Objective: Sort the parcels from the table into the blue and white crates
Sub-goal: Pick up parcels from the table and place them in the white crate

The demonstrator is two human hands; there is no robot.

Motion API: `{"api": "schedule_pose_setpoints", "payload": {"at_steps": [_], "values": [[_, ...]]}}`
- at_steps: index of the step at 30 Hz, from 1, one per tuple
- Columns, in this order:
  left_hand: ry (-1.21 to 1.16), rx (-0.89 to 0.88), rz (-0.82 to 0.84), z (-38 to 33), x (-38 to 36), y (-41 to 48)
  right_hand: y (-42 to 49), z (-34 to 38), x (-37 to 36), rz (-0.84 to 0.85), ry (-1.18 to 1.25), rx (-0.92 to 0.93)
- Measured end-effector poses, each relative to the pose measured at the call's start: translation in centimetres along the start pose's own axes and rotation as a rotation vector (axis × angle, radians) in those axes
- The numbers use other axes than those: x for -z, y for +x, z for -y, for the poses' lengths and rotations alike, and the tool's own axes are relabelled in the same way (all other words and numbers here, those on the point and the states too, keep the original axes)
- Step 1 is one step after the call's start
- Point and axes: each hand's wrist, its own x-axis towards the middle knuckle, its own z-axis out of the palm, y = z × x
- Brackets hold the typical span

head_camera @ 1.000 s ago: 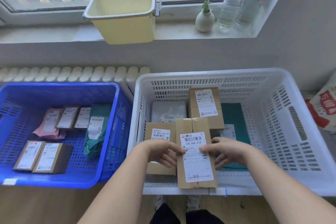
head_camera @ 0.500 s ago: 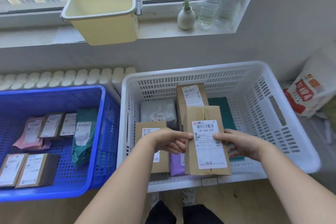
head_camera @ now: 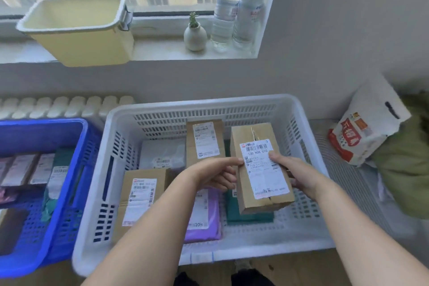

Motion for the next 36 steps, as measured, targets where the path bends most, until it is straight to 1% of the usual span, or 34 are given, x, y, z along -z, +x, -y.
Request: {"api": "schedule_pose_setpoints", "payload": {"at_steps": [1,3,4,6,10,12,16,18,20,23,26,27,28,29,30,31,33,36], "values": [[-0.034,-0.01,-0.051,-0.8,-1.2,1.2,1.0,0.0,1.3,-0.01,0.014,0.007],[-0.061,-0.039,-0.213,-1.4,-2.1,1.9,2.1,-0.2,1.1,-0.048,0.043,0.021],[-0.078,-0.039,-0.275,-2.2,-3.0,3.1,3.1,-0.2,1.8,-0.039,0.046,0.032],[-0.034,-0.045,-0.371,-2.9,-3.9,4.7,4.7,-0.2,1.9,-0.016,0.047,0.04],[0.313,-0.067,-0.6,-3.1,-3.5,8.2,8.8,-0.8,1.4,0.019,0.046,0.019],[0.471,-0.061,-0.665,-2.7,-2.9,9.7,10.9,-1.1,0.8,0.021,0.067,0.001],[0.827,-0.021,-0.737,-2.2,-1.6,12.4,15.0,-1.6,-0.6,0.013,0.118,-0.067],[0.919,-0.028,-0.758,-2.0,-1.3,13.4,16.6,-1.8,-1.0,-0.008,0.122,-0.095],[0.927,-0.046,-0.777,-1.9,-1.0,14.3,18.4,-2.3,-1.4,-0.038,0.123,-0.122],[0.94,-0.151,-0.8,-1.4,-0.5,14.7,19.8,-3.0,-2.2,-0.057,0.119,-0.145],[1.016,-0.309,-0.911,-0.2,0.1,14.4,20.1,-3.7,-2.9,-0.051,0.102,-0.157],[1.037,-0.334,-0.953,0.3,0.4,14.3,20.1,-3.9,-3.2,-0.048,0.101,-0.155],[1.032,-0.323,-0.959,0.6,0.6,14.0,20.2,-4.2,-3.4,-0.043,0.096,-0.157],[1.032,-0.272,-0.927,1.2,1.0,14.0,20.3,-4.4,-3.6,-0.039,0.085,-0.165],[1.058,-0.212,-0.889,1.9,1.3,14.2,20.5,-4.6,-3.9,-0.033,0.079,-0.172],[1.102,-0.198,-0.881,2.6,1.6,14.5,20.6,-4.7,-4.2,-0.042,0.082,-0.179],[1.168,-0.257,-0.912,3.7,2.1,14.9,21.1,-4.6,-4.7,-0.077,0.102,-0.166],[1.193,-0.285,-0.921,5.0,2.6,15.6,22.3,-3.9,-4.9,-0.127,0.114,-0.091]]}}
